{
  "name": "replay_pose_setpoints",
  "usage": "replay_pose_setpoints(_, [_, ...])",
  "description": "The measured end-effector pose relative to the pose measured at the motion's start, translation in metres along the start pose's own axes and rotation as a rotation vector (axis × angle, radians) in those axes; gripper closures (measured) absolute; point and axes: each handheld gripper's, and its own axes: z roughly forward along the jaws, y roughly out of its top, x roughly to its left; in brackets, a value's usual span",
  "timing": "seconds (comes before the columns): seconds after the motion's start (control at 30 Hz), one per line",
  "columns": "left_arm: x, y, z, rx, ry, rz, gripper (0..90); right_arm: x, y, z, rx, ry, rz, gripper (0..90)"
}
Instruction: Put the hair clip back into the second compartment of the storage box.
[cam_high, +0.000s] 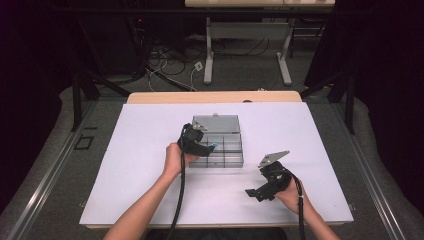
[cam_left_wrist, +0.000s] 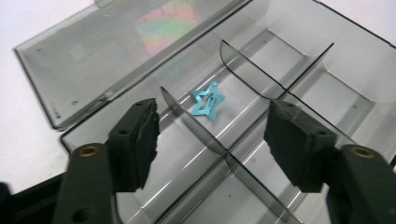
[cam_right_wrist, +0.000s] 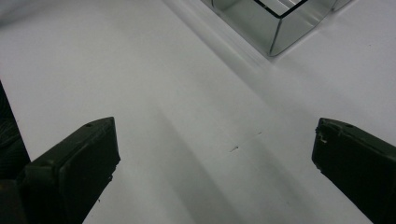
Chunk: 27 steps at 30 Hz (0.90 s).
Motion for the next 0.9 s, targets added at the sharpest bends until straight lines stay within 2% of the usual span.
replay_pose_setpoints(0.03, [0.0001,-0.0005,-0.0007,-0.010,0.000,-0.004,30.4,-0.0002,0.0005,-0.0012,0.020,0.000,-0.005,0.2])
replay_pose_setpoints(0.23, [0.0001,-0.0023,-0.0059,0.001,-0.009,0.015,16.9,-0.0004,0.0007,-0.0019,0.020,-0.001,-0.005,0.2])
replay_pose_setpoints(0.3, [-0.0010,-0.0026,-0.0069,0.004,0.011,0.031,15.6,-0.0002,0.0006,-0.0013,0.016,0.000,-0.005,0.2])
replay_pose_setpoints(0.43, [-0.0033,-0.0036,-0.0076,0.008,0.012,0.042,9.3,0.0013,0.0006,0.0000,0.000,0.000,0.002,0.2])
replay_pose_setpoints(0.47, [-0.0036,-0.0036,-0.0079,0.013,0.011,0.046,7.9,0.0011,0.0015,-0.0016,0.022,-0.004,-0.001,0.2])
replay_pose_setpoints(0.53, [-0.0043,-0.0036,-0.0078,0.020,0.017,0.054,5.8,0.0014,0.0015,-0.0015,0.013,-0.013,-0.003,0.2])
replay_pose_setpoints(0.63, [-0.0044,-0.0040,-0.0069,0.027,0.013,0.045,1.0,0.0014,0.0017,-0.0019,0.016,-0.005,0.003,0.2])
replay_pose_setpoints(0.9, [-0.0050,-0.0053,-0.0059,0.032,0.020,0.046,0.0,0.0015,0.0018,-0.0013,0.009,-0.010,0.000,0.2])
